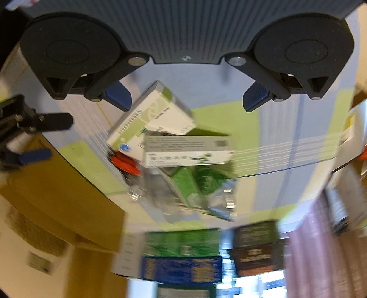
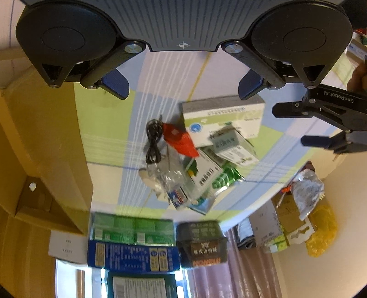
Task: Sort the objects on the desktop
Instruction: 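Move the right tool toward the white Mecobalamin tablet box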
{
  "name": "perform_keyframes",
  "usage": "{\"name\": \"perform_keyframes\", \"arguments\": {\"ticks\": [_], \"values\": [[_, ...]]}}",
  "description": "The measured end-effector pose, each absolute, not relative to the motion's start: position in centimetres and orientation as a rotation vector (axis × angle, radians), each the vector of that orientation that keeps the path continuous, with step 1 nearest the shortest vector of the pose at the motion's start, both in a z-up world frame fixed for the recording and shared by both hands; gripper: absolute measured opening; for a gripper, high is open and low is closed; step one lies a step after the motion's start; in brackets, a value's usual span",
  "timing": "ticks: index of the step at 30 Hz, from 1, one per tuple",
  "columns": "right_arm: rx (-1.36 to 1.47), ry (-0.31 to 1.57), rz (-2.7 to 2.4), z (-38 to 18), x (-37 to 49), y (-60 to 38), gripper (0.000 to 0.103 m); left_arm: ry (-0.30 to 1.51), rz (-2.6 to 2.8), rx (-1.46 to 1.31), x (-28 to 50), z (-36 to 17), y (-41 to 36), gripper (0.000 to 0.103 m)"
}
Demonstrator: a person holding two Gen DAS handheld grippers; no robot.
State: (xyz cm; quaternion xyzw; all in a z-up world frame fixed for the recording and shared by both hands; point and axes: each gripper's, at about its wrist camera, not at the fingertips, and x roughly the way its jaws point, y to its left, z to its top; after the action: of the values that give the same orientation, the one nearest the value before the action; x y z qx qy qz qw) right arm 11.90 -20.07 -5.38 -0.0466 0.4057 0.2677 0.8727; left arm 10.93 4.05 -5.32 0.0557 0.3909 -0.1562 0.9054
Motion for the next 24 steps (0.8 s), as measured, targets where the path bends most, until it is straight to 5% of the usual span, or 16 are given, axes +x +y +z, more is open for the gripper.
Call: {"name": "perform_keyframes", "arguments": {"ticks": [11, 24], "values": [[-0.119, 0.898, 0.54, -8.9, 13.4, -20.0, 0.1, 0.813, -0.571, 0.205, 14.6, -9.3, 3.3, 0.101], [-0.02, 0.881, 0.446, -8.2, 14.1, -21.5, 0.1, 0.826, -0.82, 0.346, 11.5, -7.7, -1.1, 0.101]]}}
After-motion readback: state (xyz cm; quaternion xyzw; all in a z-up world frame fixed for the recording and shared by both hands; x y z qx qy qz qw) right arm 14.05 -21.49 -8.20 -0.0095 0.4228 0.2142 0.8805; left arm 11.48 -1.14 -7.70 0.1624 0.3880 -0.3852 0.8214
